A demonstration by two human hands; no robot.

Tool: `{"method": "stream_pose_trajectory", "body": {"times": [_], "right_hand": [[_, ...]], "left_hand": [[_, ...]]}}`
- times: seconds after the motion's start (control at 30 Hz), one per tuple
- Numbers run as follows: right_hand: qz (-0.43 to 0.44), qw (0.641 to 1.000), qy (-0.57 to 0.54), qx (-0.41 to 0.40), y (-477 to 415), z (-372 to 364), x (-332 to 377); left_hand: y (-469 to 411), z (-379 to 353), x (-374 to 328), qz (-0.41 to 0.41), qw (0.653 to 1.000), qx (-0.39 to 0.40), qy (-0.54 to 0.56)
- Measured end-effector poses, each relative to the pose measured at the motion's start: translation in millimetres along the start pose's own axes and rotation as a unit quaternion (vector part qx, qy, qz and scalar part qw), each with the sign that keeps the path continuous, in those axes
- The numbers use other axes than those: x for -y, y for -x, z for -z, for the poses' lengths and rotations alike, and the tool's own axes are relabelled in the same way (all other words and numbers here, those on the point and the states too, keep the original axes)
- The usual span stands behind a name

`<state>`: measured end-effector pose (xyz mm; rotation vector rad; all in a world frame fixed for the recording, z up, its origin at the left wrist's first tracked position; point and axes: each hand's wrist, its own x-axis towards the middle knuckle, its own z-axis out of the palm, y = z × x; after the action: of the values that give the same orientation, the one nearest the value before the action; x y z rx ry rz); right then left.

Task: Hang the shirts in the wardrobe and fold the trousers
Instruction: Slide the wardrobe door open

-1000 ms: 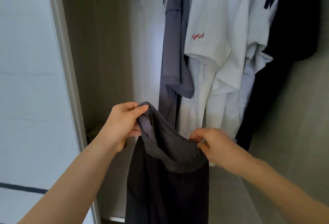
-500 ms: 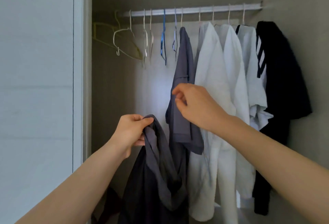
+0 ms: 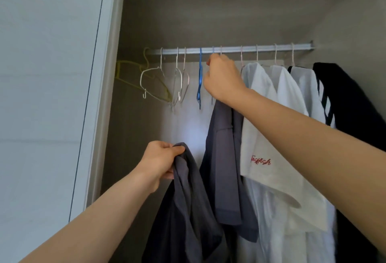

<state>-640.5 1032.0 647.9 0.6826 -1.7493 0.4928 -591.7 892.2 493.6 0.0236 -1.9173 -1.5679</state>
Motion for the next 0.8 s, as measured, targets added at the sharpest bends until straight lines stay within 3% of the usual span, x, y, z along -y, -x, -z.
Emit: {"method": "stream_pose_trajectory", "body": {"times": [0.37,0.6,0.7,0.8], "right_hand": [[-0.11,0.989,0.036,0.097,-83.0,-48.4,-19.0],[-0.166,0.967,0.036,0.189,-83.9,-55.9,-34.4],[-0.228,0.937,-0.074,0.255,-80.3,-60.9,-37.0],[-0.35,0.866,-0.254,0.251,-83.6,-72.8,-42.6]], "left_hand": [[-57.1,-1.7,-38.5,-0.045,0.999,-0.021,0.016],[-73.0,-12.0,-43.2,-0.084,0.995,-0.02,-0.046],[-77.4,-13.9,-41.7,-0.093,0.993,-0.028,-0.073],[-80.7,-13.6,-41.7,-0.099,0.99,-0.035,-0.09]]}}
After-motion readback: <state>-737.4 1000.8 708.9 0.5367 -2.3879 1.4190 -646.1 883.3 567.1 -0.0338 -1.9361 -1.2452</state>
